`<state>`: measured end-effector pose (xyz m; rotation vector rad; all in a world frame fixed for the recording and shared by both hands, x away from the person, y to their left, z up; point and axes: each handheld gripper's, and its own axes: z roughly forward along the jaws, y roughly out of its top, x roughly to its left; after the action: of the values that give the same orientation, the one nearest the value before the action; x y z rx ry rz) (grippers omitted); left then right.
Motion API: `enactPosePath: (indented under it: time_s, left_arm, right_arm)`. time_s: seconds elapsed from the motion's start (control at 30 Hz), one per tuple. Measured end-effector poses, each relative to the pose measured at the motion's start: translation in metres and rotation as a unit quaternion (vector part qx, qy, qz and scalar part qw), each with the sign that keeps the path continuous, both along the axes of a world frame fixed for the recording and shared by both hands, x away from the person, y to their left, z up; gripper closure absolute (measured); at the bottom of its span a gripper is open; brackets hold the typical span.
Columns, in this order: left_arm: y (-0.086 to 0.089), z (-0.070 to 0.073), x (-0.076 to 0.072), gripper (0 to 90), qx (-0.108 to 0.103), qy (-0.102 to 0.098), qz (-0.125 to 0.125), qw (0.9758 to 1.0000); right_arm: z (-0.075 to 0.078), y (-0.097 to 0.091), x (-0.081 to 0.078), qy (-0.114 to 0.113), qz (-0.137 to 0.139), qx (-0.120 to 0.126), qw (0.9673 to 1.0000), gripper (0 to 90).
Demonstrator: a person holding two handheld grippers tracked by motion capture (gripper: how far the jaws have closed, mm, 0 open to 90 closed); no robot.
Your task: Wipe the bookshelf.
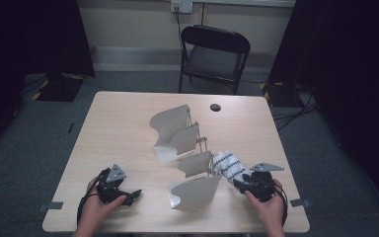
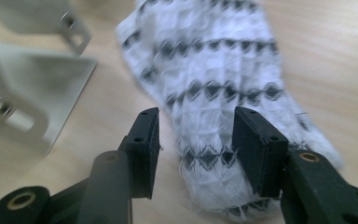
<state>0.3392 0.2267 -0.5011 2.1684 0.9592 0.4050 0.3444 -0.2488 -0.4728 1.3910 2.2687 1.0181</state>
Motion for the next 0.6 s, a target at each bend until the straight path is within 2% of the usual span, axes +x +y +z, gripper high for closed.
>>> enactPosePath:
  time_s: [0.13, 0.23, 0.3, 0.37, 0.5, 0.6]
  left_arm:
    - [0.0, 0.0, 0.0, 5.2, 0.0, 0.0, 0.001, 1.0]
    - [0.0, 0.0, 0.0, 5.2, 0.0, -0.001, 0.001, 1.0]
    - [0.0, 0.0, 0.0, 5.2, 0.0, -0.001, 0.001, 1.0]
    - [0.0, 0.0, 0.0, 5.2, 0.0, -0.001, 0.001, 1.0]
    - [0.0, 0.0, 0.0, 5.2, 0.001, 0.0, 0.0, 1.0]
    - [0.0, 0.0, 0.0, 5.2, 0.0, -0.001, 0.001, 1.0]
  right_arm:
    - [0.0, 0.009, -0.014, 0.007, 0.028, 0.022, 0.9993, 53.2]
    - [0.009, 0.016, -0.018, -0.013, 0.038, 0.012, 0.9991, 49.8]
    - [0.014, 0.018, -0.013, -0.031, 0.031, 0.008, 0.999, 47.5]
    - [0.017, 0.018, -0.002, -0.046, 0.013, -0.001, 0.9988, 46.6]
    - [0.01, 0.019, 0.015, -0.045, -0.008, -0.014, 0.9989, 46.0]
    - [-0.006, 0.024, 0.023, -0.036, -0.009, -0.025, 0.999, 46.3]
